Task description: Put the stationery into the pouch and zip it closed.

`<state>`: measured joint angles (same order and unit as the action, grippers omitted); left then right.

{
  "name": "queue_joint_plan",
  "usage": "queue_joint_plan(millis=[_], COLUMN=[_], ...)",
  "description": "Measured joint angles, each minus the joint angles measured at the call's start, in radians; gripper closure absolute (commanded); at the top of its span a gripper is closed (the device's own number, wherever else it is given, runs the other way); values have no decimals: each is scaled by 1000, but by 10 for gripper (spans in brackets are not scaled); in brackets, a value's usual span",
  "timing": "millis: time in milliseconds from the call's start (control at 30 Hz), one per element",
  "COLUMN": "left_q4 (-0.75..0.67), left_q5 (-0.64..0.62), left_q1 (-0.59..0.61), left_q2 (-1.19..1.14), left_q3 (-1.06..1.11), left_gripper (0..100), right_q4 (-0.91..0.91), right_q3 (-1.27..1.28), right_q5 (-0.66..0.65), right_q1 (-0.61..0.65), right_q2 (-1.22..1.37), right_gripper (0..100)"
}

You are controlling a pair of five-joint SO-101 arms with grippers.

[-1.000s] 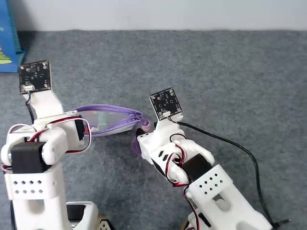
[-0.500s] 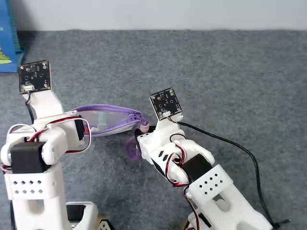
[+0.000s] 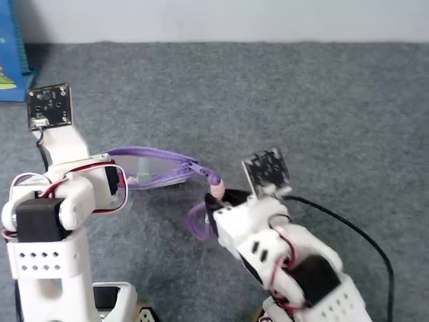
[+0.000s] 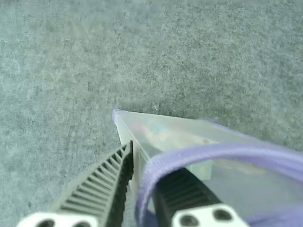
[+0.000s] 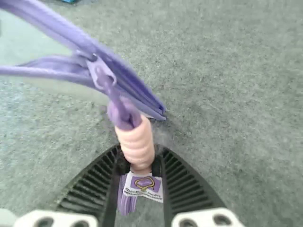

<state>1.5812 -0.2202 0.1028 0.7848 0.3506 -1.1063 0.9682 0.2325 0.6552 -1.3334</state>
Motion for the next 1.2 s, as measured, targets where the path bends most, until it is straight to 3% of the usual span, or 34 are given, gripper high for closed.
queue_joint_plan(millis=[200, 433, 800, 1200], left_q4=[-86, -186, -377, -552], left_q5=[28, 89, 103, 103], left_q1=[-52, -276, -511, -631], left_q2=[-18, -26, -54, -302], left_q3=[3, 3, 2, -20], left_gripper=[776, 774, 772, 771], right_q4=[-77, -112, -144, -146], right_q3=[52, 64, 64, 66], right_q5=[-2, -2, -2, -2], right_q1=[0, 32, 32, 14], right_q2=[-127, -227, -334, -339], right_gripper=[991, 991, 991, 991])
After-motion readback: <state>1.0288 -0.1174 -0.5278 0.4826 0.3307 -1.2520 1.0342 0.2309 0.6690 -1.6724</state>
